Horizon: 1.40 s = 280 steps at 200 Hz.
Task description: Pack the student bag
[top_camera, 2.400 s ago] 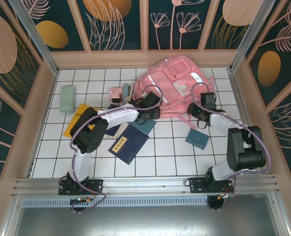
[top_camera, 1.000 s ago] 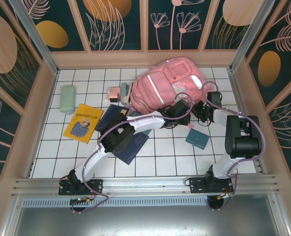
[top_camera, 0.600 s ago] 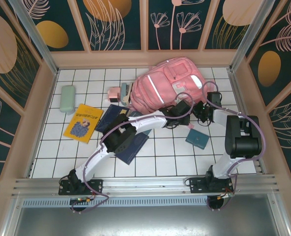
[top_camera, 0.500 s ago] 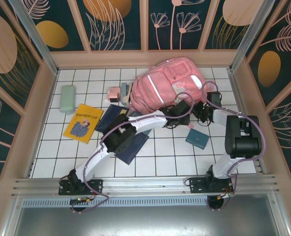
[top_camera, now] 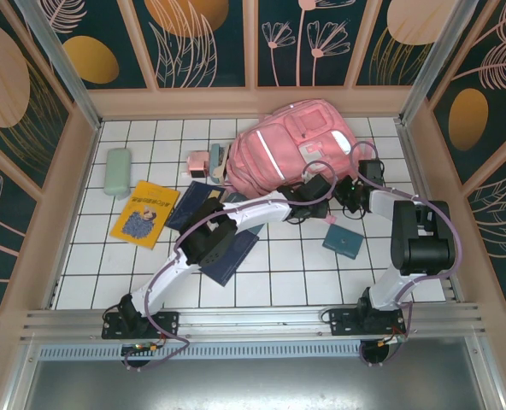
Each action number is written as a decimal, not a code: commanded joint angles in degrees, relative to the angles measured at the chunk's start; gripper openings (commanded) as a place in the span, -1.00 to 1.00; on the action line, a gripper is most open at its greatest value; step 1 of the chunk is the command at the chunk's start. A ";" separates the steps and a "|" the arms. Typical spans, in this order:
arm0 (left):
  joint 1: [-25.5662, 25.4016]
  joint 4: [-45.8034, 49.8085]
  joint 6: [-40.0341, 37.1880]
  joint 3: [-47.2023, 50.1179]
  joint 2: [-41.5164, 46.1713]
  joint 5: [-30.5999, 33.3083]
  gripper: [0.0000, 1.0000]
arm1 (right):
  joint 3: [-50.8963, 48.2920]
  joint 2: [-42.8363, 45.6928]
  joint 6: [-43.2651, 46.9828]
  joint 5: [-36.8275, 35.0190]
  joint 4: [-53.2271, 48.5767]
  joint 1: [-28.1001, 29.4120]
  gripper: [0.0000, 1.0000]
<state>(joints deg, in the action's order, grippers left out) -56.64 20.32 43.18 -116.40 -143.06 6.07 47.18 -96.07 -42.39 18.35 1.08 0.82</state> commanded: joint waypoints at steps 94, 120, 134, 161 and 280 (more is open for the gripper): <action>0.78 5.35 0.62 -4.63 0.03 2.68 -1.00 | 1.49 1.36 0.87 0.33 -4.16 -0.11 -1.00; 1.56 4.64 0.62 -3.89 3.20 4.08 -1.00 | 2.32 2.20 2.02 -0.40 -5.12 -1.37 -1.00; 2.18 5.22 0.59 -3.05 4.23 3.87 -1.00 | 2.48 2.42 2.39 -0.49 -5.22 -2.40 -1.00; 3.41 7.19 0.94 1.16 6.90 5.04 -1.00 | 2.38 2.88 2.88 -0.35 -5.01 -4.87 -1.00; 10.88 3.14 -0.63 31.55 27.52 9.46 -1.00 | 5.54 -0.52 3.64 2.75 -2.73 -11.47 -1.00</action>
<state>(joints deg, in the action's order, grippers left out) -47.07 20.84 44.40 -87.72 -119.50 12.29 50.43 -95.22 -39.33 23.64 -2.94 -9.72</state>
